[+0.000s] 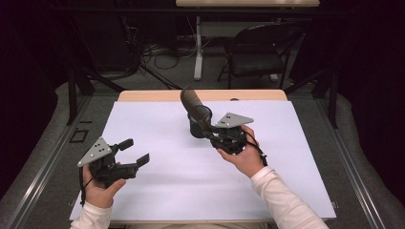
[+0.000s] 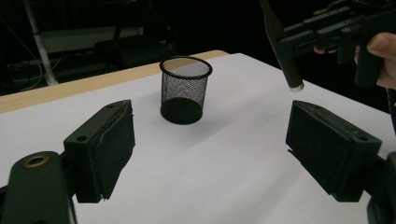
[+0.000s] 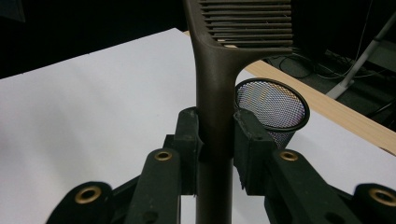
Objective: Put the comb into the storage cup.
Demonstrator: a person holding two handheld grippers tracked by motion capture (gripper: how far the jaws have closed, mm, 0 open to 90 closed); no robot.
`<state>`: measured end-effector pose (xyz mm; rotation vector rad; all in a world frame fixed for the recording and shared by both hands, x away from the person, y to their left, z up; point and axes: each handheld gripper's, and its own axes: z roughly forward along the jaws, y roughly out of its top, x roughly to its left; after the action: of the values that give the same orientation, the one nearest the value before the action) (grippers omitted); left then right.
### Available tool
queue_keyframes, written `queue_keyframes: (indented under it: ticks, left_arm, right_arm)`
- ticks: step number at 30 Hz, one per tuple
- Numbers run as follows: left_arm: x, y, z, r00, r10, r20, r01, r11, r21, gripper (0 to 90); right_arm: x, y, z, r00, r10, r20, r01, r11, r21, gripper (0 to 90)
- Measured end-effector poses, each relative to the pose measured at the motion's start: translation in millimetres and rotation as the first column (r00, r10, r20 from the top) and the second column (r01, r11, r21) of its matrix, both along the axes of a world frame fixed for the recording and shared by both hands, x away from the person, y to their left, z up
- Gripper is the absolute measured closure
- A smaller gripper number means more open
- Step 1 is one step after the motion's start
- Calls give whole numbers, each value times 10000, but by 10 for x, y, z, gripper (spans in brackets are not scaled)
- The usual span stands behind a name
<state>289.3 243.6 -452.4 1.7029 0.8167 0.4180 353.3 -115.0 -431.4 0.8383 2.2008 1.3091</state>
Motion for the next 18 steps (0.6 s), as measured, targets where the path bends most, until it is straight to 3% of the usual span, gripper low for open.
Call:
queue_keyframes:
  ticks: [10, 18]
  left_arm:
    - [150, -13, 133, 9990, -104, -432, 80, 9985, -548, 157]
    - [260, -44, 205, 9972, -17, -754, -30, 9980, -627, 160]
  right_arm:
    - [-8, 7, 4, 10000, 0, 44, -1, 10000, 53, 727]
    - [-9, 8, 4, 10000, -5, 80, 4, 10000, 76, 727]
